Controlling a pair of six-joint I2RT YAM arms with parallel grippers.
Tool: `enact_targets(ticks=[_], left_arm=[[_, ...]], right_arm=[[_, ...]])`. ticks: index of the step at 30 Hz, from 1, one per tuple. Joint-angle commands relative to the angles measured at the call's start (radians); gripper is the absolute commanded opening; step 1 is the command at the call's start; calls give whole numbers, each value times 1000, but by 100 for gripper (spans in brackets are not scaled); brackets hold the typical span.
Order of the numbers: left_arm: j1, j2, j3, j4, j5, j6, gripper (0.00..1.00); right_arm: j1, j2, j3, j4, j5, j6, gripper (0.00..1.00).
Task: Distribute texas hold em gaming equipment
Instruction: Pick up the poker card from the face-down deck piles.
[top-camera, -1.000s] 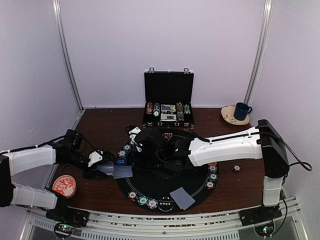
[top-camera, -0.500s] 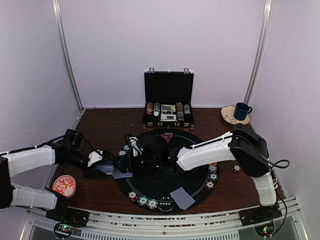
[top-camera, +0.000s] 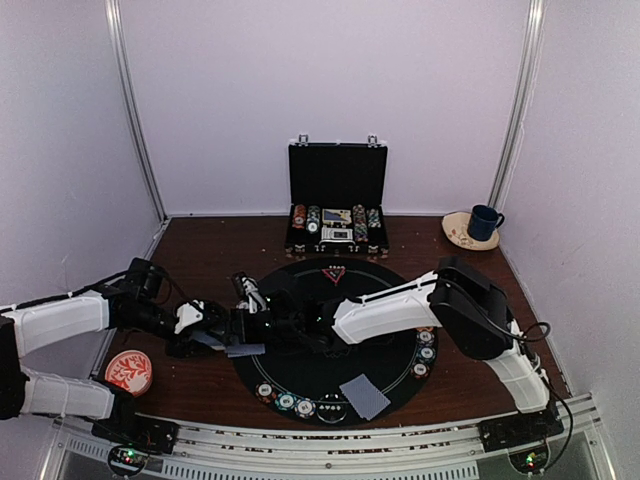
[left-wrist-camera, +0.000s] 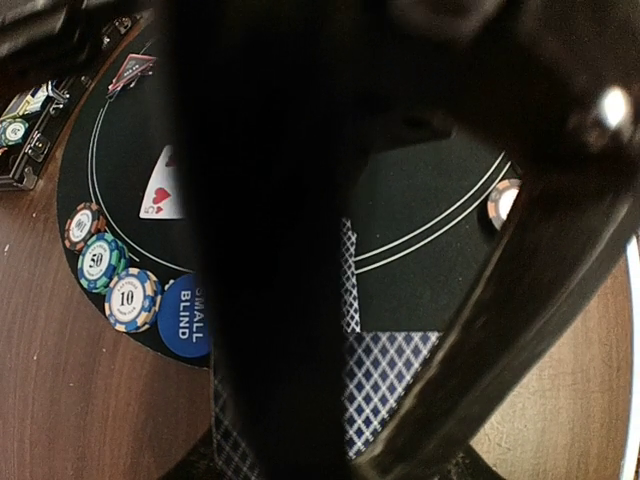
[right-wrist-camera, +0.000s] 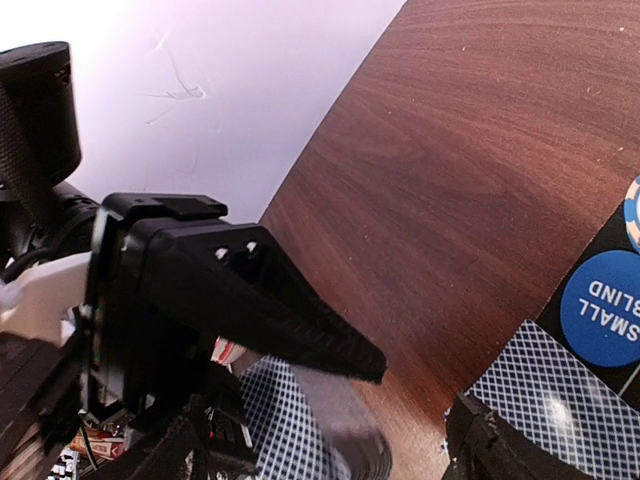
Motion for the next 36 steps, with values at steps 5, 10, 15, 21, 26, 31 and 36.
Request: enact_targets(ticks=[5,10,15,21,26,31,36], left_arm=[[3,-15,1,-10,39,23,11],[5,-5,4,-10,40,23,11],[4,-5,4,-10,39,23,11],[5,0,6,-9,40,23,11],[4,-1,6,-9,38,23,11],[3,1,6,-10,38,23,11],[4,5,7,-7,36,21,11]], right_arm=[[-15,67,82,-39,-3,26,82],[-16,68,82,-68,21,10,80],[-17,67,89,-141,68,-20,76],[-21,39,68,-191,115,-42,66],[-38,-2,9,-182,126,-40,56],[-45,-31,-21,-182,135,-46,50],[-45,-31,-20,-146,80,-41,40]])
